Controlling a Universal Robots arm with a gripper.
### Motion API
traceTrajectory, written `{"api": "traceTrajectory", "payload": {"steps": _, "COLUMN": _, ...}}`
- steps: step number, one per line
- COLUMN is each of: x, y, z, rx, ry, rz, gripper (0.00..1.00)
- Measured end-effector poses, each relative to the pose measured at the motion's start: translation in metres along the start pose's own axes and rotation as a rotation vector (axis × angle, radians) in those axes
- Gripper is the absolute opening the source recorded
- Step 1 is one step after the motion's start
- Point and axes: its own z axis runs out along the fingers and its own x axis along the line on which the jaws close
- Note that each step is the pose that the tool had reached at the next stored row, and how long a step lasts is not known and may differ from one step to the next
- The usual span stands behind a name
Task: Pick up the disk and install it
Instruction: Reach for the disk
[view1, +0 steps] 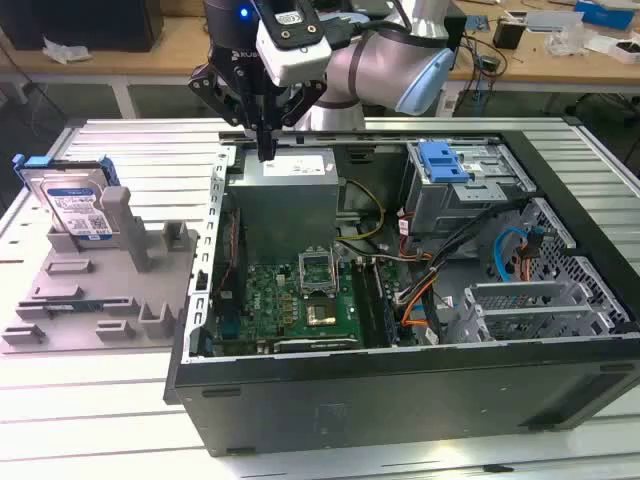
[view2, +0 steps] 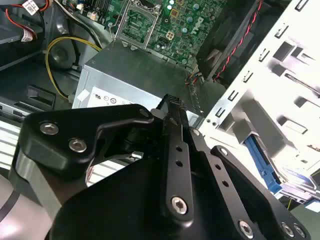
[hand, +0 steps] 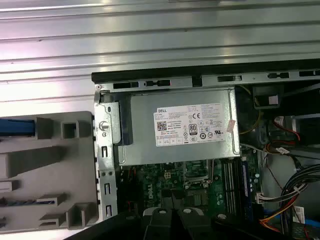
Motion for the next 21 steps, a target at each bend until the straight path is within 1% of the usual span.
{"api": "traceTrajectory", "payload": {"steps": 12, "x": 0.0002, "y": 0.0, "z": 0.0, "rx": -0.0003, "ry": 0.0, "rz": 0.0, "gripper": 0.11}}
{"api": "traceTrajectory", "payload": {"steps": 13, "x": 0.0027, "y": 0.0007, "z": -0.0001, "rx": -0.0001, "ry": 0.0001, "rz": 0.0, "gripper": 0.11}}
{"api": "traceTrajectory", "payload": {"steps": 16, "x": 0.0228, "y": 0.0124, "z": 0.0, "rx": -0.0002, "ry": 0.0001, "rz": 0.0, "gripper": 0.11}}
{"api": "traceTrajectory", "payload": {"steps": 17, "x": 0.0274, "y": 0.0144, "z": 0.0, "rx": -0.0002, "ry": 0.0, "rz": 0.0, "gripper": 0.11}}
{"api": "traceTrajectory", "payload": {"steps": 21, "x": 0.0418, "y": 0.0193, "z": -0.0001, "rx": -0.0001, "ry": 0.0001, "rz": 0.0, "gripper": 0.11}}
